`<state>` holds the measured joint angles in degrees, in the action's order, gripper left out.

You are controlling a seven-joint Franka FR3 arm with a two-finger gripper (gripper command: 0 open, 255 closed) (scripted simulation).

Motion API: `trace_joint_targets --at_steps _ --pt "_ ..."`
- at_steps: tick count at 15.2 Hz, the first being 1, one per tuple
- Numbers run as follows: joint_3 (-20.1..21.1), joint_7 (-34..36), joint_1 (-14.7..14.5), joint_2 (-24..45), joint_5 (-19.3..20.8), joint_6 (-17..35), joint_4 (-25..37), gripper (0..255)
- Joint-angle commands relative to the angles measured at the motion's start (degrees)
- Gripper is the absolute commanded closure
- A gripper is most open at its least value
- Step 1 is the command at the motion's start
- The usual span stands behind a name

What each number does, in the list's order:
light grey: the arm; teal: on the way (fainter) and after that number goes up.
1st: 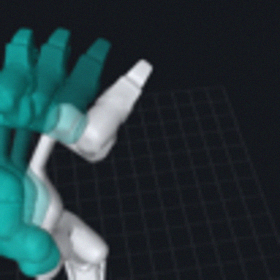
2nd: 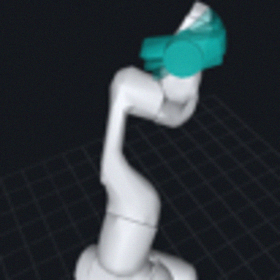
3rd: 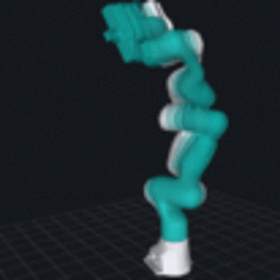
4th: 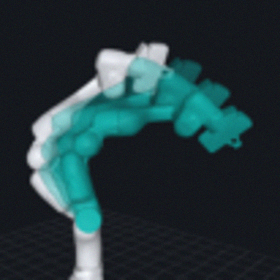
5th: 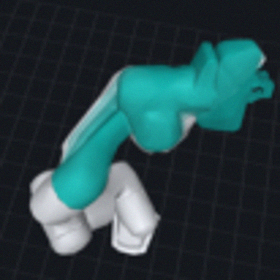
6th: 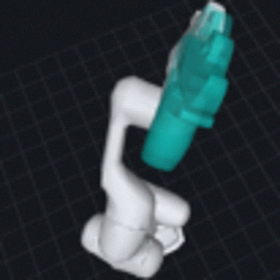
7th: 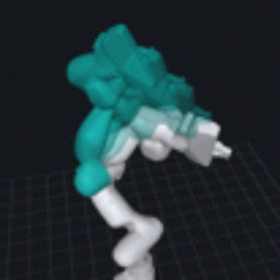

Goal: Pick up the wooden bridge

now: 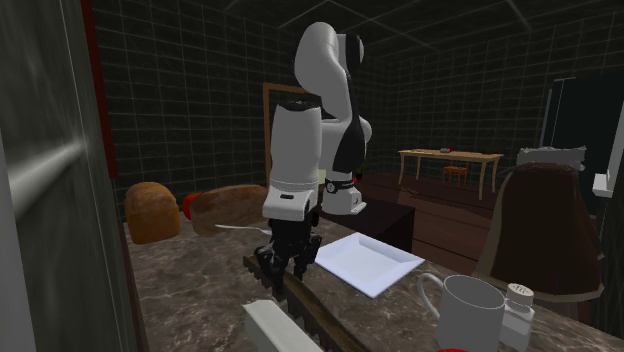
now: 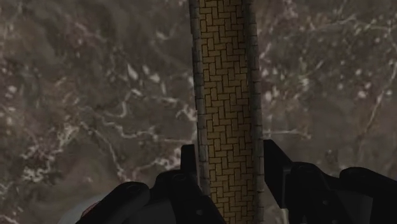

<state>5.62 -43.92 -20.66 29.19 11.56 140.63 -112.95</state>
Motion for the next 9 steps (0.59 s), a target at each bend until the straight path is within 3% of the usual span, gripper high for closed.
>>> trace_joint_targets --at_steps 1,9 --pt "0.2 -0.2 0.1 -0.8 -0.2 -0.9 0.1 255" --pt "0.8 -1.2 0.5 -5.2 -1.4 -5.5 0.3 255"
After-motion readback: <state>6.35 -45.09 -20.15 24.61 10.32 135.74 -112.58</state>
